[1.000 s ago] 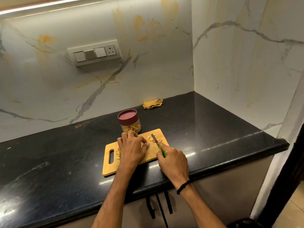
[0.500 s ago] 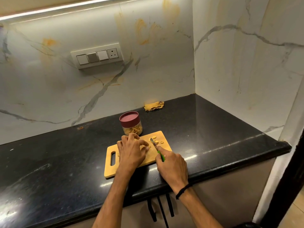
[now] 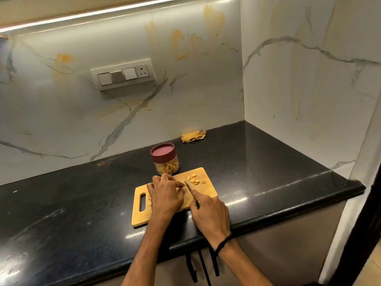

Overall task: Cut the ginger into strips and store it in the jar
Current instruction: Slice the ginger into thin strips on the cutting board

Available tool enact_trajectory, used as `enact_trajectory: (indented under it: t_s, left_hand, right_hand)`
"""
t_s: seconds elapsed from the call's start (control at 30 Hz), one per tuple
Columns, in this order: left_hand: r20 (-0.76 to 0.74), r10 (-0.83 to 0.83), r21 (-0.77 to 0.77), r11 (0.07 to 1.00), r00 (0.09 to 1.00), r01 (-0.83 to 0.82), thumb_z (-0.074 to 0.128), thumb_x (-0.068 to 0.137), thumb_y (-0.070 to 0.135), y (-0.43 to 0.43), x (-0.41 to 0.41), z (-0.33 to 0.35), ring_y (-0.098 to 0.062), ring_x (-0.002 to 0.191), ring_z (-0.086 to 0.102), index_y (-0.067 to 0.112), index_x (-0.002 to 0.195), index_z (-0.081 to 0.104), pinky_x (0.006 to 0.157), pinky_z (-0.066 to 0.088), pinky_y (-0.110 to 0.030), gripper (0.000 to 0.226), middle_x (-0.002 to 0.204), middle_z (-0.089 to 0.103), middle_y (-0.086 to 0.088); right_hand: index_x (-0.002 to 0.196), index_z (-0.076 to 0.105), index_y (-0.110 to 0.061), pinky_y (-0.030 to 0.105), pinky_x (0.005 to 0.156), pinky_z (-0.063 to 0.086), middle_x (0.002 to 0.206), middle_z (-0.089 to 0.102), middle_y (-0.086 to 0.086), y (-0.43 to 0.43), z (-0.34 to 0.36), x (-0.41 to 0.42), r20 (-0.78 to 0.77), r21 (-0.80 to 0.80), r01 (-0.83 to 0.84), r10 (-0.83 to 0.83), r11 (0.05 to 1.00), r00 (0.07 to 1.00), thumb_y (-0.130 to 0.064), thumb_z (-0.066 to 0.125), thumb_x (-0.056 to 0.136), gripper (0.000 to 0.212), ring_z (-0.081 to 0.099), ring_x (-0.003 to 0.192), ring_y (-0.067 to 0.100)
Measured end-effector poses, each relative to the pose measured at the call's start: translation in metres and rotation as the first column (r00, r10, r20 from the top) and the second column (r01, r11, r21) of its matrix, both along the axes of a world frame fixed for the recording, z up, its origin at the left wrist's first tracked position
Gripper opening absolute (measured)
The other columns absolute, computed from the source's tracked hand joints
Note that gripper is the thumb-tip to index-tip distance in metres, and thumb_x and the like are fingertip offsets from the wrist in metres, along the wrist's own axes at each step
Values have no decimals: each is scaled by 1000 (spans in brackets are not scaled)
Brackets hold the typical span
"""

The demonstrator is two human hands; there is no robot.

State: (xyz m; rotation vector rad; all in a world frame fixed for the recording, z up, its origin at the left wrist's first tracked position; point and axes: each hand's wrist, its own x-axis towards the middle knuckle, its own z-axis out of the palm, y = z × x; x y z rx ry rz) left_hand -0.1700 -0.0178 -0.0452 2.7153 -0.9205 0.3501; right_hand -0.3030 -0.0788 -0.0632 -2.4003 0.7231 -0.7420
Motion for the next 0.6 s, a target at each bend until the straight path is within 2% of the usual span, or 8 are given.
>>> enact_trajectory:
  t_s: [0.2,0.33,0.4,0.5,0.6]
  left_hand:
    - [-53,29,-25,999,998,-30,66,91,50,0,2,0,-16,118,37,39,116,72,95,30,-34,28,128,53,9]
    - [-36,49,-16,999,998,-50,67,91,49,-2,1,2,-16,116,38,39,115,72,89,27,-33,27,127,54,10]
    - [-28,62,-15,998,998,-63,68,90,49,-3,1,2,-16,114,39,39,115,73,88,26,-33,27,126,56,10]
    - [-37,73,0,997,997,-73,68,90,50,-3,0,2,-16,114,39,39,116,72,86,24,-32,29,126,56,9]
    - [-40,81,-10,997,996,-82,68,89,51,-1,-1,3,-16,115,40,39,116,73,86,23,-32,30,127,56,8]
  right_hand:
    - [144,43,-36,17,65,38,97,69,-4,1,2,3,-55,-26,9,-11,1000,998,-40,37,103,42,47,69,6]
    - [139,49,-31,25,70,45,101,68,0,3,9,9,-122,-51,2,-8,999,993,-33,36,104,37,62,84,14]
    - [135,52,-27,25,67,44,101,67,1,7,11,12,-154,-62,3,-12,998,988,-30,37,104,34,64,88,16]
    - [134,48,-24,26,66,40,101,66,3,16,8,3,-188,-91,17,-34,996,982,-26,37,104,32,64,90,18]
    - [141,42,-26,26,69,40,100,64,2,20,1,-16,-165,-78,20,-33,997,986,-26,36,104,37,60,87,15]
